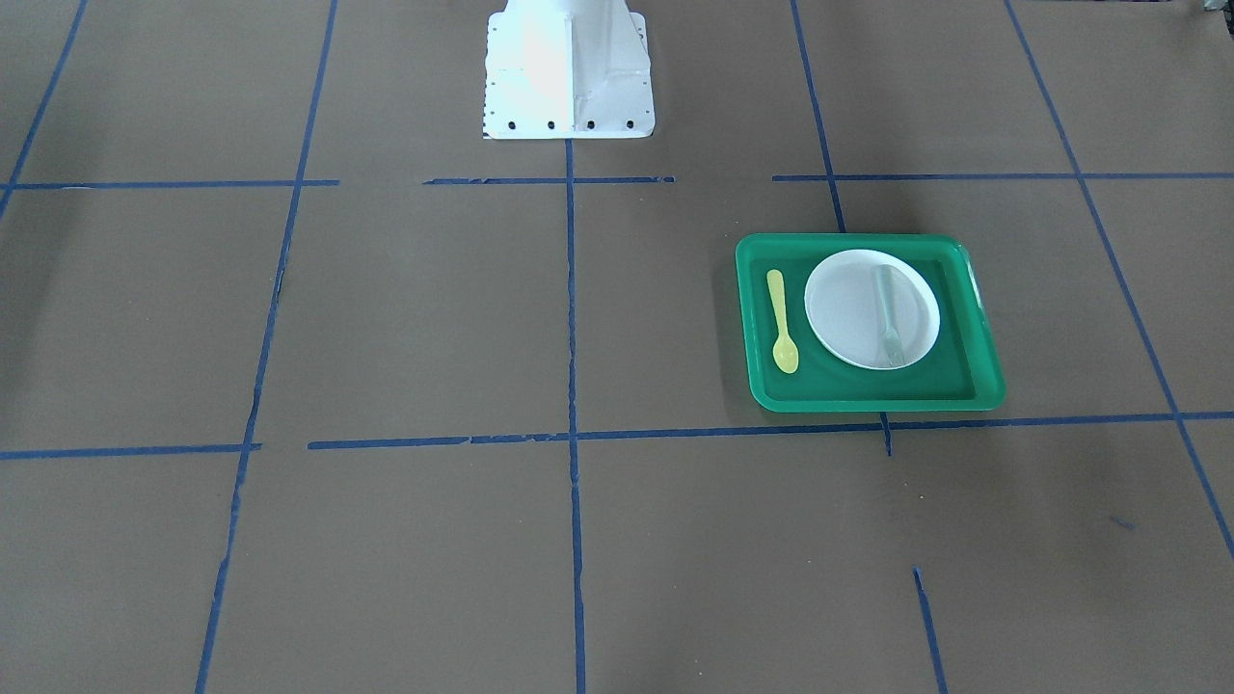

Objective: Place spoon

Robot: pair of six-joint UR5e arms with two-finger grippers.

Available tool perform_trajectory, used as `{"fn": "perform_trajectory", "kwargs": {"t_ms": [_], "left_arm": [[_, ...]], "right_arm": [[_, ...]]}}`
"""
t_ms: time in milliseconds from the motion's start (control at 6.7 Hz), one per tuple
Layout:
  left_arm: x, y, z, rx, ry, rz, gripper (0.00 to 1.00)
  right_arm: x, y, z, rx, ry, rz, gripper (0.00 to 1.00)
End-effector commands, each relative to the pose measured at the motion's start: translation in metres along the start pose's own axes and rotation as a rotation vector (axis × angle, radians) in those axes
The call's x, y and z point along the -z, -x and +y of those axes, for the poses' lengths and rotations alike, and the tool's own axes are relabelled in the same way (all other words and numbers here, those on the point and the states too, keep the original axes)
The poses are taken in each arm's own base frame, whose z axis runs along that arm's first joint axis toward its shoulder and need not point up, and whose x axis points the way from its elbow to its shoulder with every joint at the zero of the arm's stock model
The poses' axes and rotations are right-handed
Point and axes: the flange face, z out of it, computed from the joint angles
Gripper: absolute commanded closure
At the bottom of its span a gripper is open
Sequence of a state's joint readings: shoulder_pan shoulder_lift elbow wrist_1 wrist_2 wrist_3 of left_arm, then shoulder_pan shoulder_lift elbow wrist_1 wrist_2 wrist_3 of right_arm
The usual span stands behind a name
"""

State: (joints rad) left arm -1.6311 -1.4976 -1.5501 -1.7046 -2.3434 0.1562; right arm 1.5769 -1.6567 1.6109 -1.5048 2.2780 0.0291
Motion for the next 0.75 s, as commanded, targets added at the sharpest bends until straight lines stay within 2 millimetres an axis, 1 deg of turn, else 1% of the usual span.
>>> {"fn": "perform_trajectory", "kwargs": {"t_ms": [0,149,299,448,597], "left_arm": [[0.003,-0.006,0.023,-0.024,-0.029,-0.01,0.0],[0.008,-0.012,0.02,-0.002,-0.005,-0.003,0.0],[0.019,-0.021,0.018,0.014,0.017,0.0,0.0],[0.015,-0.018,0.019,0.015,0.022,0.003,0.0],[0.017,-0.02,0.016,0.009,0.017,0.002,0.0]], "right_arm": [[0.001,0.0,0.0,0.001,-0.001,0.0,0.0],[0.001,0.0,0.0,0.001,-0.001,0.0,0.0],[0.001,0.0,0.0,0.001,-0.001,0.0,0.0],[0.001,0.0,0.0,0.001,-0.001,0.0,0.0],[0.001,0.0,0.0,0.001,-0.001,0.0,0.0]]}}
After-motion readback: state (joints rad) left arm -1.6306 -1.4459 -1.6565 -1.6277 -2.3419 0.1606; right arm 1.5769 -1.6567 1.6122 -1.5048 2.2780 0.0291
